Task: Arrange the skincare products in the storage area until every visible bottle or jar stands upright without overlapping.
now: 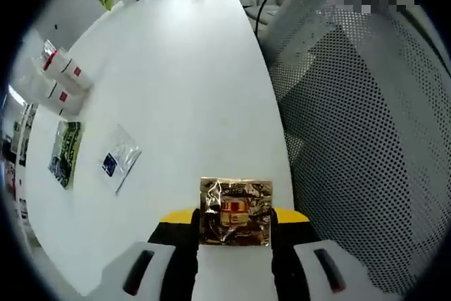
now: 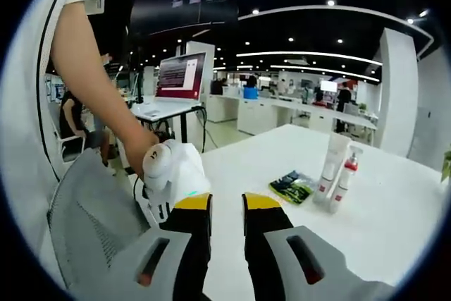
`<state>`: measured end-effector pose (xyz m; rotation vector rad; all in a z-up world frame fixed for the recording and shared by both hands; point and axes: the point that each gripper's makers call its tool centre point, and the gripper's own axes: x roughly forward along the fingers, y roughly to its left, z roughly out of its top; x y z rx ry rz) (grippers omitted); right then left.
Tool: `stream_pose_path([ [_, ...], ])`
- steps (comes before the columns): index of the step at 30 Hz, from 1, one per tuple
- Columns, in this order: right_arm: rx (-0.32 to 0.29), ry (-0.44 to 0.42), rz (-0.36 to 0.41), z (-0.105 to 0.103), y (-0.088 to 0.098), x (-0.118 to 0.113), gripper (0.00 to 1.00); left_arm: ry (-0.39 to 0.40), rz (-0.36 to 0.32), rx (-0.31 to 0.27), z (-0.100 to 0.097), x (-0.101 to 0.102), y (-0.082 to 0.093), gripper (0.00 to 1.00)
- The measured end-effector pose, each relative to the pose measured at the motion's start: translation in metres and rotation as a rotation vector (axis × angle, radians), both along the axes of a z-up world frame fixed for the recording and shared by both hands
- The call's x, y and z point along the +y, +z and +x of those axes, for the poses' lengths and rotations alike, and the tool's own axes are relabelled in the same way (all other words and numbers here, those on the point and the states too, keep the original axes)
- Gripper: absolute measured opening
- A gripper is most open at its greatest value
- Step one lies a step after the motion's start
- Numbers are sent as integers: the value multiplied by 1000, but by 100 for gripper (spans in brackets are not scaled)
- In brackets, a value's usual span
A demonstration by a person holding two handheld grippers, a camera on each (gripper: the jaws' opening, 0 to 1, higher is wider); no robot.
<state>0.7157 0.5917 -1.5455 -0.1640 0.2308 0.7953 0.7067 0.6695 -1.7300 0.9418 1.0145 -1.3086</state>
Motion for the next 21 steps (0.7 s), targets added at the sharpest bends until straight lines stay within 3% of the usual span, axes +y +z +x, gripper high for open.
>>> stream_pose_path([
  [8, 25, 8, -23, 0, -8, 3, 15, 322, -99, -2, 12, 10, 10, 38],
  [11, 62, 5, -37, 1, -15, 3, 15, 506, -205, 14, 17, 10, 23, 38],
  [15, 103, -2, -58, 2, -25, 3, 17, 666, -323, 30, 20, 10, 44, 38],
  [18, 136, -5, -46, 3, -28, 3, 19, 735, -403, 22, 21, 6, 58, 38],
  [21, 201, -13, 38, 2, -27, 5, 22, 756, -451, 13, 18, 1, 71, 38],
])
